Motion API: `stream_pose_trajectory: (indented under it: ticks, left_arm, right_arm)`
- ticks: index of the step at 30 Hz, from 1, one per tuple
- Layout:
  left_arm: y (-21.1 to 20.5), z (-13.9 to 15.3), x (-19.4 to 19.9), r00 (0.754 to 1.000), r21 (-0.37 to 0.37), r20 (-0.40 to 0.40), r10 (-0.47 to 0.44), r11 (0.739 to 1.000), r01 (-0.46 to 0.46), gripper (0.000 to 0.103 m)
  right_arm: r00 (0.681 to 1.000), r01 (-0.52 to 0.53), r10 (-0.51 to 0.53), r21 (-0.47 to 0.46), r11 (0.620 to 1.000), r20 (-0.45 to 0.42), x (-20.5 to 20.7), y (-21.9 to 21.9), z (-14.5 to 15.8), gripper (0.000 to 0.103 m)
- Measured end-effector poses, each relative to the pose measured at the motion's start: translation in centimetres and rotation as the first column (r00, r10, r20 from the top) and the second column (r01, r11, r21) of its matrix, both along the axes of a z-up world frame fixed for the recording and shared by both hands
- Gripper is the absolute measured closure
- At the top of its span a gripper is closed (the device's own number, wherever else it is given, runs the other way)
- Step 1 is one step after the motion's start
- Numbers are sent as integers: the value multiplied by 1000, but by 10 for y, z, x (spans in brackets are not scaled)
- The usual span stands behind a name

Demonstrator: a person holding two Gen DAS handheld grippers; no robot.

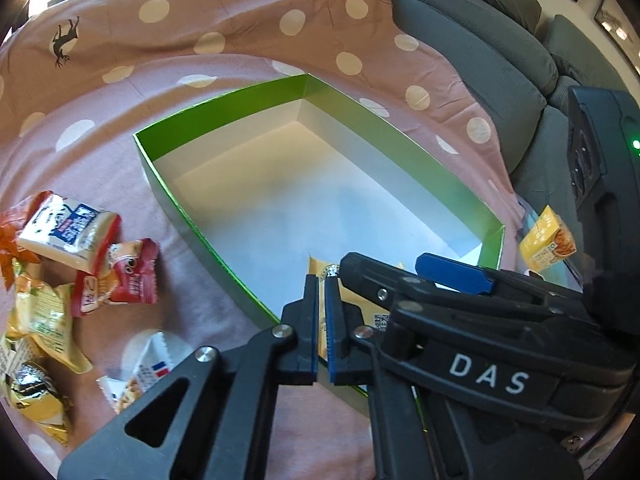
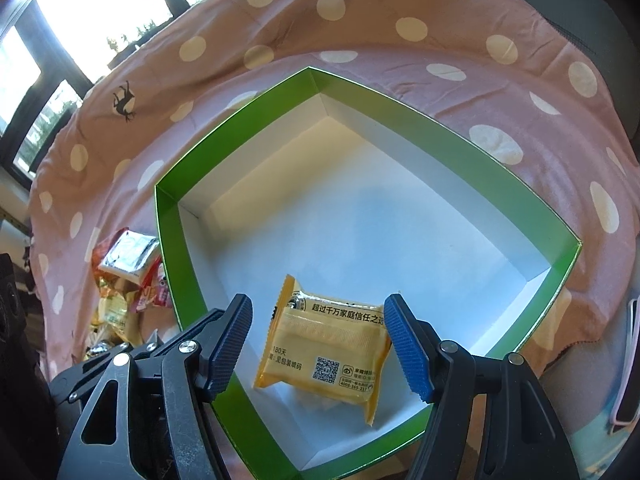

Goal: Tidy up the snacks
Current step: 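Return the right gripper to the pile and grasp the yellow-black candy bag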

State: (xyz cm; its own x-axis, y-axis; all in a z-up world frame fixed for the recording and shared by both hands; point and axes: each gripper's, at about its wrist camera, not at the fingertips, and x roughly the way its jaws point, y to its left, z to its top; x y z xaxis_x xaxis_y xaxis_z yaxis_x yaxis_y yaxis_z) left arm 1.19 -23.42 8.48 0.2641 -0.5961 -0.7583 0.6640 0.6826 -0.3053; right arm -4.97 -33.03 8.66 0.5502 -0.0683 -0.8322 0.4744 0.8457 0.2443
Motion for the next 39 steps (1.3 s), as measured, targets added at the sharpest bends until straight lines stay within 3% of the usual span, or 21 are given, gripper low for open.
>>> stream_pose_trajectory:
  ticks: [5,10,13,15,18,20,22,25,28,33,39]
  left_arm:
    - [9,2,-1,999,8,32,11,1000,-11,98]
    - [26,12,-7,999,-30,17,31,999,-31,101]
    - [44,23,-13,998,-37,23,60,998,-59,86]
    - [62,31,-17,995,-53,29,91,995,-89,78]
    - [99,43,-21,983,-67,56,177,983,-174,58]
    - [127,50,-24,965,-68,75,250,967,-246,39]
    - [153,53,-27,943,-69,86,321,946,-315,29]
    - [193,52,-31,897,-56,107,428,904,-425,19]
    - [228,41,-33,853,-43,100,513,858,-511,17]
    - [271,14,-31,806,-55,-12,592,804,-592,17]
    - [275,-14,-26,793,-53,-111,599,793,-607,19]
  right_arm:
    - [1000,-5,5,17,1000,-4,1,4,0,33]
    - [1000,-21,19,90,996,21,-3,11,0,33]
    - [999,-38,35,110,993,30,-3,15,2,33]
    - [999,-43,41,74,996,29,-3,23,6,33]
    - [996,-70,69,18,997,61,-5,38,20,33]
    - [992,-95,95,-10,995,82,-4,49,30,32]
    - [985,-132,135,-38,991,107,-4,65,41,25]
    - [970,-195,201,-58,979,140,-1,90,51,24]
    - [948,-273,277,-47,961,154,6,115,56,16]
    - [900,-415,407,19,910,157,24,158,48,14]
    - [853,-522,512,113,846,105,55,198,21,14]
